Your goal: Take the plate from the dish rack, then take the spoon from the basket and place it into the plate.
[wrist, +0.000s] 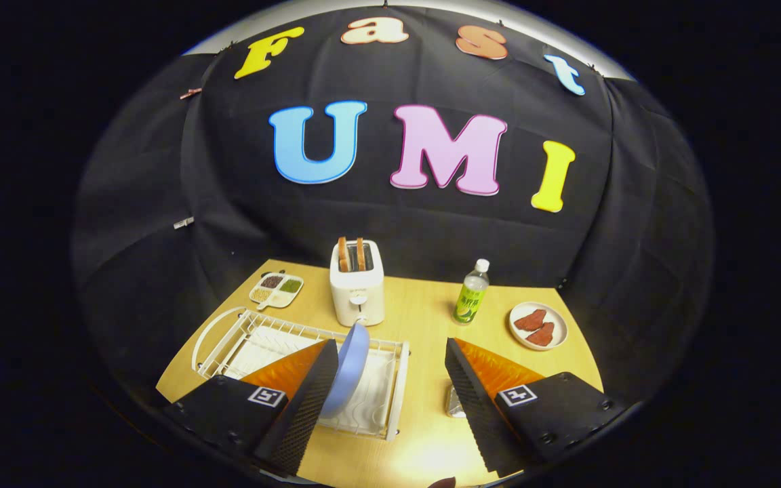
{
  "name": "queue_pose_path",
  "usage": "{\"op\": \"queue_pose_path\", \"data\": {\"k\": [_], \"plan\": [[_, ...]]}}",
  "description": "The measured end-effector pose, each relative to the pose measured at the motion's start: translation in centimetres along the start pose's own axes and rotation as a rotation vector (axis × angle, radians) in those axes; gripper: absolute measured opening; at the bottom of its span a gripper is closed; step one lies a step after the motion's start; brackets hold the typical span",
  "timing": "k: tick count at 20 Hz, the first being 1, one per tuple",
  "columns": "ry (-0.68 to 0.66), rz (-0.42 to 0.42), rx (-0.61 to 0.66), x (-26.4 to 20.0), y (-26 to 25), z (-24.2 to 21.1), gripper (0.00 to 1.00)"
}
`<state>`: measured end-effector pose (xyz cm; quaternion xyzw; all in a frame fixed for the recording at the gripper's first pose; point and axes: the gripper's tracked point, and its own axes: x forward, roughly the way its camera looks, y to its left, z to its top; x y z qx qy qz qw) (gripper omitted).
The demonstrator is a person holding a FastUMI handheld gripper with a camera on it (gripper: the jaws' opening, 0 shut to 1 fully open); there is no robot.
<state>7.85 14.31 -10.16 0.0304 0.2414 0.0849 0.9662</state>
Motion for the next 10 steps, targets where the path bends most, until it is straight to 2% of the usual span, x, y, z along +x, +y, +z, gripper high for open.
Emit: {"op": "queue_pose_path", "data": {"k": [3, 8, 10], "plan": [[0.099, -0.004, 0.021, 3.2, 1.4, -2.2, 0.91], [0.236, -0.053, 0.032, 8.1, 2.4, -5.6, 0.87], [0.283, -0.075, 0.020, 9.5, 2.9, -7.0, 0.81]]}}
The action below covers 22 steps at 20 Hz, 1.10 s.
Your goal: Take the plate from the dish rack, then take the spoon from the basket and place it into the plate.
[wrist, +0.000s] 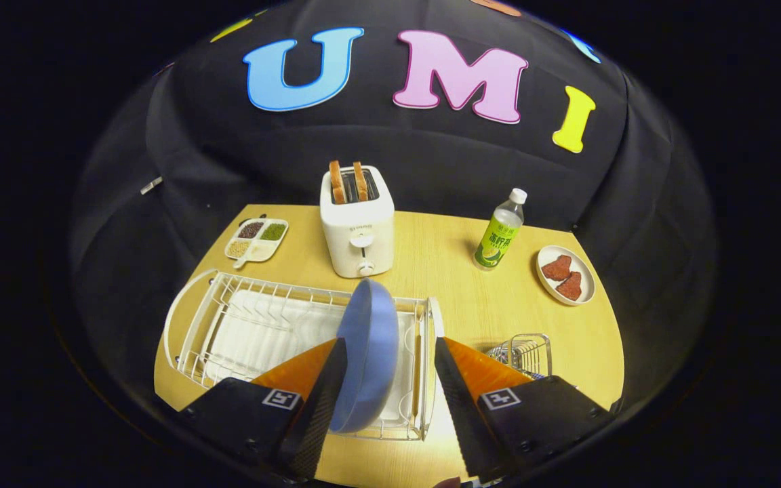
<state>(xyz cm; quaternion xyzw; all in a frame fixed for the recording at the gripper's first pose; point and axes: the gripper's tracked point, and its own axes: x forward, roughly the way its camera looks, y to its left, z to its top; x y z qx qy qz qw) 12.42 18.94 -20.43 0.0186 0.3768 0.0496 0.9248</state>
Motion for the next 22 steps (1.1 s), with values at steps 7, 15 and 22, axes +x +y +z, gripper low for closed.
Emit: {"op": "queue_pose_path", "data": {"k": [7, 15, 22], "plan": [[0.101, -0.128, -0.004, 3.1, -0.6, -1.8, 0.32], [0.057, -0.142, -0.001, 2.2, -0.9, 0.3, 0.24], [0.017, -0.203, -0.072, 1.8, -0.3, 1.2, 0.24]]}}
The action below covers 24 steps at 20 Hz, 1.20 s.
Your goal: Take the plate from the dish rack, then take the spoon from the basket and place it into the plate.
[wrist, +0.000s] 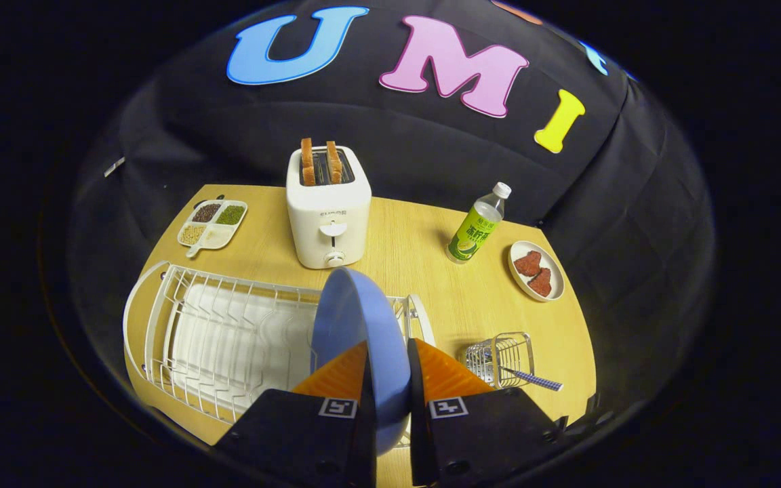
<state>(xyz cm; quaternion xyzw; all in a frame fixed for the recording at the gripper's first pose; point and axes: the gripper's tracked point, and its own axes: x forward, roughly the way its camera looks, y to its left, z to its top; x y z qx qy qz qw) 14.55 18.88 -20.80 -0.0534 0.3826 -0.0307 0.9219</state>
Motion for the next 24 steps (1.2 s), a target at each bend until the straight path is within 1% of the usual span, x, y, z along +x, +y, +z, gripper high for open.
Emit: {"op": "queue_pose_path", "data": {"k": [3, 5, 9, 13, 15, 18, 21, 24], "plan": [[-0.066, -0.047, -0.088, -0.8, -0.2, 2.3, 0.24], [-0.094, -0.033, -0.060, -1.6, -0.4, 3.4, 0.24], [-0.137, 0.046, 0.035, -4.3, -2.6, 3.9, 0.24], [-0.164, 0.162, 0.142, -7.7, -5.7, 2.7, 0.24], [-0.169, 0.198, 0.181, -9.4, -8.1, 1.4, 0.23], [-0.172, 0.221, 0.202, -11.4, -12.0, -1.6, 0.23], [-0.117, 0.260, 0.243, -12.8, -15.1, -6.4, 0.23], [-0.034, 0.306, 0.300, -12.9, -17.1, -12.1, 0.23]]}}
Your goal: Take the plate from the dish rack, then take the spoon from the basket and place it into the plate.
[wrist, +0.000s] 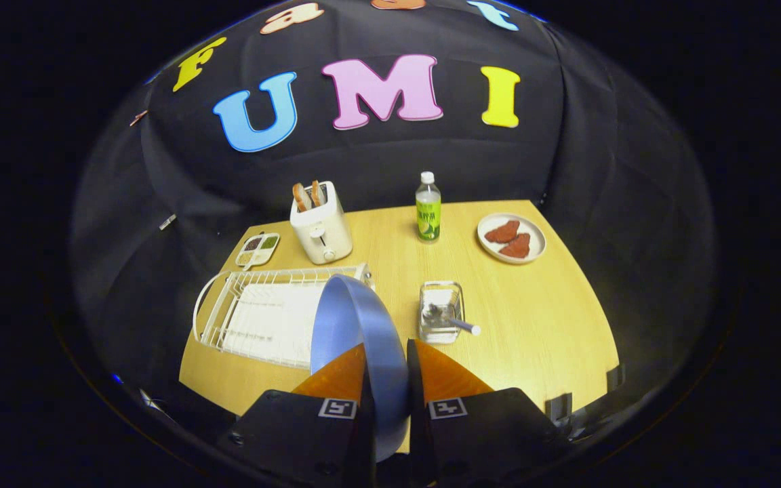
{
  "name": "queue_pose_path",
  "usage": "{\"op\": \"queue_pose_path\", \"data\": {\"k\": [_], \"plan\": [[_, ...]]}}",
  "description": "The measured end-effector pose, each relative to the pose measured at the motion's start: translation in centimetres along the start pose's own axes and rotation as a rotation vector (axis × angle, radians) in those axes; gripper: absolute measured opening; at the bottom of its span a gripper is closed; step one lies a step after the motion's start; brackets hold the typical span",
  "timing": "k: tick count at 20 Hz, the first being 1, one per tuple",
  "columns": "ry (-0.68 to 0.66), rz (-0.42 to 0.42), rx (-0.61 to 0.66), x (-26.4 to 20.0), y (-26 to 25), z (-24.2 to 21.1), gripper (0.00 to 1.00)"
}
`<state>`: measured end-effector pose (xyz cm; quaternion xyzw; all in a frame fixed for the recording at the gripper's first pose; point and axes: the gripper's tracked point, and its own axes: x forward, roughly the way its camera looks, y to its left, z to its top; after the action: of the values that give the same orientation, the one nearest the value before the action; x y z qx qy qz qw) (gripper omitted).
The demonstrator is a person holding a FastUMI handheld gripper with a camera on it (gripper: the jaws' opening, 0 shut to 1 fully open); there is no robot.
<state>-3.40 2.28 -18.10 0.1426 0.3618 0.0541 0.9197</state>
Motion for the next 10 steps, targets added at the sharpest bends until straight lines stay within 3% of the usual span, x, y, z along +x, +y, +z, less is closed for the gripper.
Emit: {"op": "queue_pose_path", "data": {"k": [5, 10], "plan": [[0.114, 0.054, 0.076, 1.3, -3.5, -8.8, 0.23], [0.131, 0.175, 0.163, 4.8, -4.0, -12.6, 0.23]]}}
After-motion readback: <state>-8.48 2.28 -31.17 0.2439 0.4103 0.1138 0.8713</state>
